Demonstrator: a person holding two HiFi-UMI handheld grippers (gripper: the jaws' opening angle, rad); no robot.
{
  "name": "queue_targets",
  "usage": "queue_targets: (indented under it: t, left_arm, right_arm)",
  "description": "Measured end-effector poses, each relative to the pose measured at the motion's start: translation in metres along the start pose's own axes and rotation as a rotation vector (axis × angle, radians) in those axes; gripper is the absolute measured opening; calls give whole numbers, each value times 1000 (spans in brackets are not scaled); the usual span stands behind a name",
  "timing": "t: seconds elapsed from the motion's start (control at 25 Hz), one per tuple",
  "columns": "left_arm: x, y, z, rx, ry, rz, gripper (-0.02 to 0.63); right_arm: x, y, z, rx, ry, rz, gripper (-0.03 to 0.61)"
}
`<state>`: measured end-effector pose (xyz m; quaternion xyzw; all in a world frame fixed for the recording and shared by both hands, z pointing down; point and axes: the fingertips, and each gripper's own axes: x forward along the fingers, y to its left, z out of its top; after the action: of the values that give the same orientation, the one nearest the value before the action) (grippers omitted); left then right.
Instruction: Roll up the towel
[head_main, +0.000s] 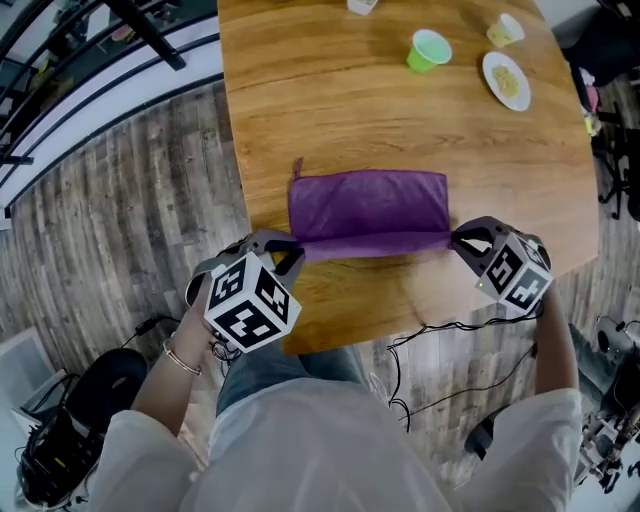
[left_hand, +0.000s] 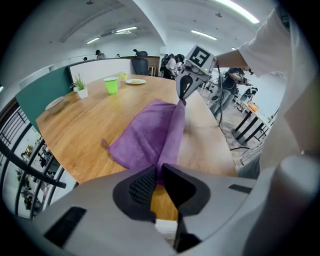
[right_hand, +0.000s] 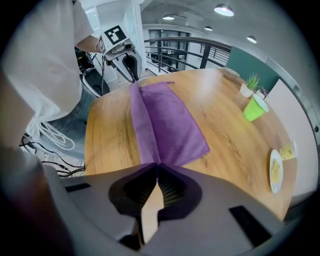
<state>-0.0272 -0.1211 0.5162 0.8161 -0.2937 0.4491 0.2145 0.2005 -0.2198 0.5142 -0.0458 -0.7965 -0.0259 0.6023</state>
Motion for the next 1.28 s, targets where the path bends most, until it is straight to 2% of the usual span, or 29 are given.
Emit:
queue_targets:
  t: [0.2,0.36,0.52,0.68,0.84,1.0,1.2,1.28]
  left_arm:
    - [4,21,0,-21,-7,44,49]
    - [5,33,-3,-35,-17,71,84]
    - [-11,40,-5,-42,-39,105,110]
    - [-27,19,8,34,-69,87,97]
    - [-11,-14,11,135,-39,39,97]
    - [10,-21,5,222,-3,93,100]
    - [26,-17,-6,217,22,111,98]
    - [28,-13,-7,206,20,120,74]
  right_arm:
    - [12,-19,-2,28,14,-38,12]
    - [18,-29,-1,47,7,-104,20]
    - [5,-31,2,75,-29,-163,85]
    - [-14,-14,9,46,-63,-179,107]
    - [-3,16,10,-6,-51,-132,107]
    - [18,19,6,-38,-36,-134,104]
    - [32,12,-1,-41,-27,-157,62]
    - [32,11,-1,-38,-30,-166,41]
